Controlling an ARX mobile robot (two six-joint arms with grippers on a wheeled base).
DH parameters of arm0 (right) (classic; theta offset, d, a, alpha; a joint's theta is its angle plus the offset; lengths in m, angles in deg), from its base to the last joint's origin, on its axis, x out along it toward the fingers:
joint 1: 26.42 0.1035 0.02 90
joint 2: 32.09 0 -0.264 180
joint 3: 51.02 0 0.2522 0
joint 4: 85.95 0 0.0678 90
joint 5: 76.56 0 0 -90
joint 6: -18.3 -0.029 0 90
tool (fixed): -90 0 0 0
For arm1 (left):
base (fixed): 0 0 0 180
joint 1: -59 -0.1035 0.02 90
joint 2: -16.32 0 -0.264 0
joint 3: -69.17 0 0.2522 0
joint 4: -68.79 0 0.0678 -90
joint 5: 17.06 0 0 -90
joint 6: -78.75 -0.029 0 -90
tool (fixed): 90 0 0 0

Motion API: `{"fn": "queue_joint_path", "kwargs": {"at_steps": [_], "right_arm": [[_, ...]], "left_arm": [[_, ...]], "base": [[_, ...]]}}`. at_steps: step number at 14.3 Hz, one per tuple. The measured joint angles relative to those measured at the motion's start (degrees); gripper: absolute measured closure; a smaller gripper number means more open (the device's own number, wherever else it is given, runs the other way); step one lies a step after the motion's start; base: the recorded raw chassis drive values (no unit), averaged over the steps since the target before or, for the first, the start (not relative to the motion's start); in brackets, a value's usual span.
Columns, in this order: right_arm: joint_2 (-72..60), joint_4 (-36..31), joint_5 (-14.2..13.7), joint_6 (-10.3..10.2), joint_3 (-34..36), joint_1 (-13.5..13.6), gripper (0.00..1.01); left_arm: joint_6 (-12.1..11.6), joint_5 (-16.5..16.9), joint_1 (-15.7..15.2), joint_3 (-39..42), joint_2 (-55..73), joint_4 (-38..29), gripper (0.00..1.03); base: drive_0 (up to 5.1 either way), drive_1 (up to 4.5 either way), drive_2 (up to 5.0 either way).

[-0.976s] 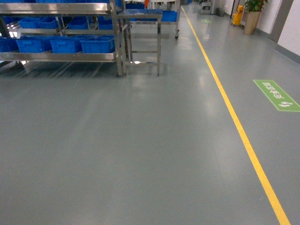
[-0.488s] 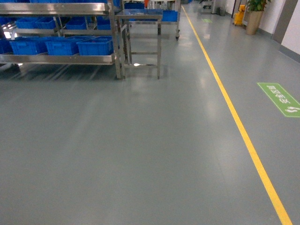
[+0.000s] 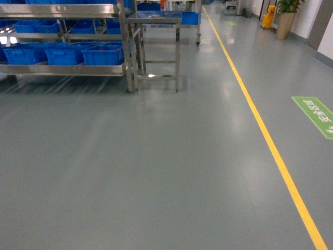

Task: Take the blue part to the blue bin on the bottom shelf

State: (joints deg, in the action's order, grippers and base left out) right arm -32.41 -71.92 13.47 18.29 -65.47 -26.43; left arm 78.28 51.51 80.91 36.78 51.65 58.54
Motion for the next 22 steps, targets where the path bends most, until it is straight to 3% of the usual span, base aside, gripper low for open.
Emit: {"fn": "queue_joint_path", "kwargs": {"at_steps": [22], "right_arm": [[0.00, 0.07, -0.04, 0.00, 0.00, 0.00, 0.03]], "left_arm": [[0.00, -0.02, -0.02, 0.00, -0.20, -0.22, 0.59]], "base": [[-0.1, 3.99, -4.1]]}}
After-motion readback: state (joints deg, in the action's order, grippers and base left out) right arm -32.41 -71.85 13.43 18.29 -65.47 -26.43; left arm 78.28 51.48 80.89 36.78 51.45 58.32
